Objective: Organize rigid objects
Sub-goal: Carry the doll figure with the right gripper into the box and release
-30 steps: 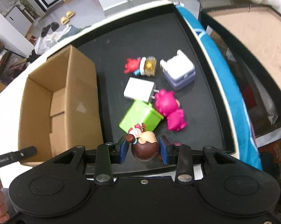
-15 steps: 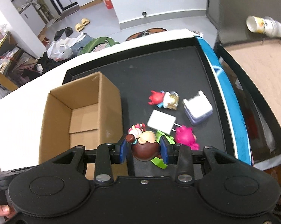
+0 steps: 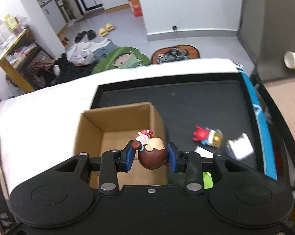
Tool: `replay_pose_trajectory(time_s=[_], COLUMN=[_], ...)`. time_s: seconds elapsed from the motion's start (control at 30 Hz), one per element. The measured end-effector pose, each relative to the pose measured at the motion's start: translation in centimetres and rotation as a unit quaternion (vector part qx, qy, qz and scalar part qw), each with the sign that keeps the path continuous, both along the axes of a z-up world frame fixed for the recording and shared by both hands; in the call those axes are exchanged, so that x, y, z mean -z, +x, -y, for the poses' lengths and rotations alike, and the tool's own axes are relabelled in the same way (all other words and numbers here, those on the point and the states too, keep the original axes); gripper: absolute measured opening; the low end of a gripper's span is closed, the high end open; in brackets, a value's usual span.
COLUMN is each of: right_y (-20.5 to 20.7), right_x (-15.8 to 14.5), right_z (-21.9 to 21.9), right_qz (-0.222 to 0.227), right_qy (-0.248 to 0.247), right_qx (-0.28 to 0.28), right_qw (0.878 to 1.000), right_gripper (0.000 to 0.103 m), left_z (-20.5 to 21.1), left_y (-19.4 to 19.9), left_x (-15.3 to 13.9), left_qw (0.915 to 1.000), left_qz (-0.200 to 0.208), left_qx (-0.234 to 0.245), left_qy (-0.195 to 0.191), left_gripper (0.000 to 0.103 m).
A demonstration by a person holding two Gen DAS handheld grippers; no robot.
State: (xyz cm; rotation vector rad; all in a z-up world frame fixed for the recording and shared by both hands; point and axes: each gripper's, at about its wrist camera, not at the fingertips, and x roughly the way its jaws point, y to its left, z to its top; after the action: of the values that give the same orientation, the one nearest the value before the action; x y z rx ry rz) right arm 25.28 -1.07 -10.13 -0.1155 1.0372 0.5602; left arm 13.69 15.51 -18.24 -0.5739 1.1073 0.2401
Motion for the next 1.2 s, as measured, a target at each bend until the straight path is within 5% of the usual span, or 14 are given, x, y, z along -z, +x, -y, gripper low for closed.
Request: replay_pose_trajectory(time_s=[0.63, 1.2], right_y=[-0.7, -0.2], right_x=[4.8, 8.0], right_z=[-7.1, -9.0], right_qz=[-0.003, -0.01], right_qy=[-0.036, -0.04], right_qx=[-0.063, -0.07], right_qw=[0.997, 0.997], right_gripper=[0.036, 0.036], left_z=[0.1, -1.4], left_y=[1.0, 0.9], left_x=[0.2, 0.3], left_qw=[0.9999, 0.9995], left_qz=[0.001, 0.005], left_qx=[0.016, 0.013], left_qy=[0.0, -0.028], left_gripper=[0.018, 0.019])
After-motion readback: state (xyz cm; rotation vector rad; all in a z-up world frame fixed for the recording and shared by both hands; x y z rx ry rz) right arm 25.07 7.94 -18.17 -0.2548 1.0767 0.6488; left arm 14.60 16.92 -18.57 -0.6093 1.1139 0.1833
